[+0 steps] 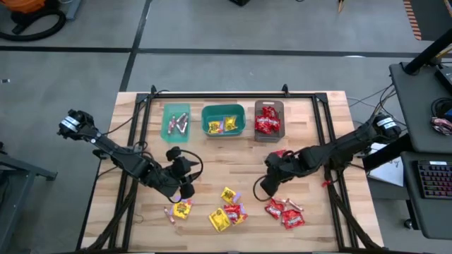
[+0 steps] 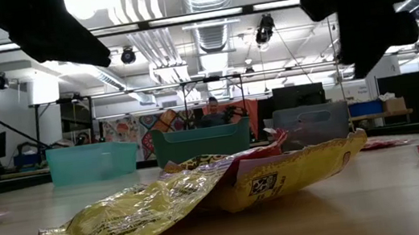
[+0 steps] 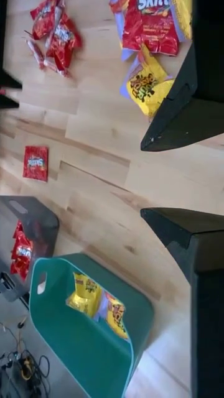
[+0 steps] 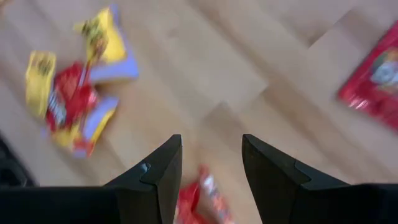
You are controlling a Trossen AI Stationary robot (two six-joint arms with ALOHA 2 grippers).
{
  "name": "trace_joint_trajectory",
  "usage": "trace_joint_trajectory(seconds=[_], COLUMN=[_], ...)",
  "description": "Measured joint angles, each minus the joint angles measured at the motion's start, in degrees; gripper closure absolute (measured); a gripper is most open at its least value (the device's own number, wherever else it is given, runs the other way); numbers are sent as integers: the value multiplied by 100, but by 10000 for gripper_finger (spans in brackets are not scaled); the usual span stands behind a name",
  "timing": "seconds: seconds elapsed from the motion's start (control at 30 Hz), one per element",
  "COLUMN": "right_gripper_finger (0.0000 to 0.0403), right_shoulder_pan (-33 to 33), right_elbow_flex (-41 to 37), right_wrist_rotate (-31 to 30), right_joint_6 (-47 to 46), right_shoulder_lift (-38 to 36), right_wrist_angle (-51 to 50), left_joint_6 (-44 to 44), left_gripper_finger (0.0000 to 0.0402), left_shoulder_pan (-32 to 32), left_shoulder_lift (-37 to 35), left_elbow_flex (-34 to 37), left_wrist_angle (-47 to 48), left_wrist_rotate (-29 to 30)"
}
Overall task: Sort candy
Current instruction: Put the red candy into the black bin
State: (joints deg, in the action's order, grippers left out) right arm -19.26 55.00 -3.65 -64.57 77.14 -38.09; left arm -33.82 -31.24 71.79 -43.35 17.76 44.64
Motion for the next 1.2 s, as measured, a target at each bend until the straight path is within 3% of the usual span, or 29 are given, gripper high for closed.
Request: trace_joint_trajectory(seconds=[0.27, 0.57, 1.2], right_gripper_finger=[245, 245, 245], right_shoulder_pan=[-452, -600, -626], right_elbow_flex=[287, 1484, 1692], right_wrist_rotate=[742, 1002, 1208], right_joint_6=[-180, 622, 1168], right_shoulder_lift=[694, 1962, 2480], right_wrist_angle=[-116, -2007, -1552], left_joint_6=[11, 14, 7], left_gripper_finger=[261, 261, 261], left_shoulder_pan=[0, -2, -7], left_shoulder_lift=[9, 7, 9], left_elbow_flex=[0, 0, 0], left_wrist_angle=[-198, -254, -275], left_wrist_rotate=[51, 136, 133])
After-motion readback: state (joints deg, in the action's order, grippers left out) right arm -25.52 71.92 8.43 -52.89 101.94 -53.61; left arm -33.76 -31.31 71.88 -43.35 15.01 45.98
